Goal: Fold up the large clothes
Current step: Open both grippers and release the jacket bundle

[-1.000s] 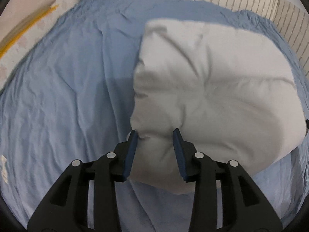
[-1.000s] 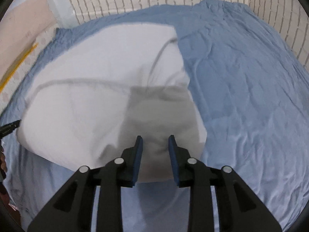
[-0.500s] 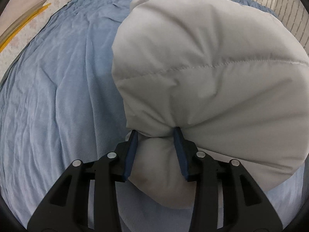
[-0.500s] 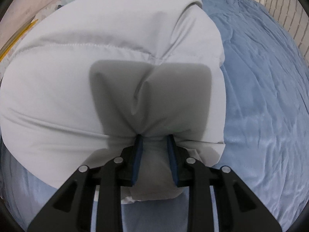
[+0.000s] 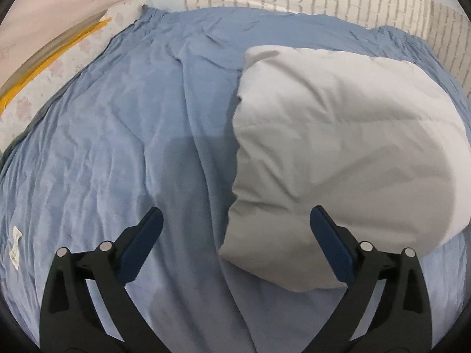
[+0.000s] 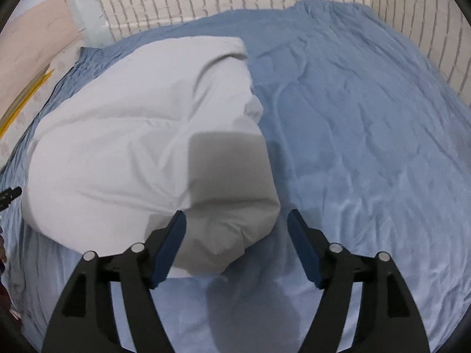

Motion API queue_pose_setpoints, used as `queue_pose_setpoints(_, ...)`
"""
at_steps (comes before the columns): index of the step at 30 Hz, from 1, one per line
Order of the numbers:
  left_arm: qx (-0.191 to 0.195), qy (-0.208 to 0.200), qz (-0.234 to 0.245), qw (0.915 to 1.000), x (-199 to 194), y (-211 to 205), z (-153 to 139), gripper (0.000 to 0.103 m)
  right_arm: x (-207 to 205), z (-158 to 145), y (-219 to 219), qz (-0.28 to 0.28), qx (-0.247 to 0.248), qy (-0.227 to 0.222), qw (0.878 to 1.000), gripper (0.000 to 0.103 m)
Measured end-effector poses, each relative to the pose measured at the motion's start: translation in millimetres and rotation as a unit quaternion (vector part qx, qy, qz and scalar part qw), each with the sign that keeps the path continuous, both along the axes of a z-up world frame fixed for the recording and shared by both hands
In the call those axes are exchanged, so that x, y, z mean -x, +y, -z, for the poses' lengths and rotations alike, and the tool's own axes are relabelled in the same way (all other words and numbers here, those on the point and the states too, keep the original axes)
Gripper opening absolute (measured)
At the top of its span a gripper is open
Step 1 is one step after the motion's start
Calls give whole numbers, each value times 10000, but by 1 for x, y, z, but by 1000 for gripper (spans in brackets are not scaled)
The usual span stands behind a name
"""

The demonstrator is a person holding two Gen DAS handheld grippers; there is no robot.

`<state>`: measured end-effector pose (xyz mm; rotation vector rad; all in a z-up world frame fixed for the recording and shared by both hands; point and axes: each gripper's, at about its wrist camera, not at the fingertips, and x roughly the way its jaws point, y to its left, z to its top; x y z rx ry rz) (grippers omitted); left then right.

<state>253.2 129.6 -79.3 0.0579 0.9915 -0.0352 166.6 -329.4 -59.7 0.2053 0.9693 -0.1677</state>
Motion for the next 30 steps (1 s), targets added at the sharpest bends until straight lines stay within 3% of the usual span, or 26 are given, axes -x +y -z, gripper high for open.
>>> queue_pose_setpoints(2, 105, 75, -76, 9999, -4, 3, 3, 99, -5, 3, 4, 32, -17, -60, 10000, 84)
queue_pose_setpoints(6, 80, 49, -102, 9999, -12, 4, -1, 100, -22, 8, -1, -56, -130, -164, 9998, 86)
queue_pose_setpoints(9, 18, 58, 3, 10000, -17, 2, -1, 100, -37, 19, 0, -145, -186, -5, 9997, 90)
queue_pose_setpoints(15, -36, 99, 59, 9999, -25, -6, 4, 100, -40, 46, -1, -261, -974, 197, 9947, 95)
queue_pose_setpoints(18, 59, 112, 9, 9999, -25, -5, 7, 100, -35, 44, 26, -850, -635, 267, 9940, 93)
queue_pose_setpoints(22, 79, 122, 4, 9999, -27, -5, 6, 100, -32, 35, 41, -1134, -453, 341, 9919, 91)
queue_pose_setpoints(25, 114, 131, 34, 9998, -16, 1, 9, 100, -37, 44, 39, -1041, -320, 458, 9930, 93)
queue_pose_setpoints(27, 119, 125, 61, 9998, -11, 6, 5, 100, -43, 51, 31, -862, -389, 495, 9943, 101)
queue_pose_setpoints(30, 66, 135, 102, 9998, -11, 8, 5, 100, -50, 63, 21, -582, -958, 603, 9919, 102)
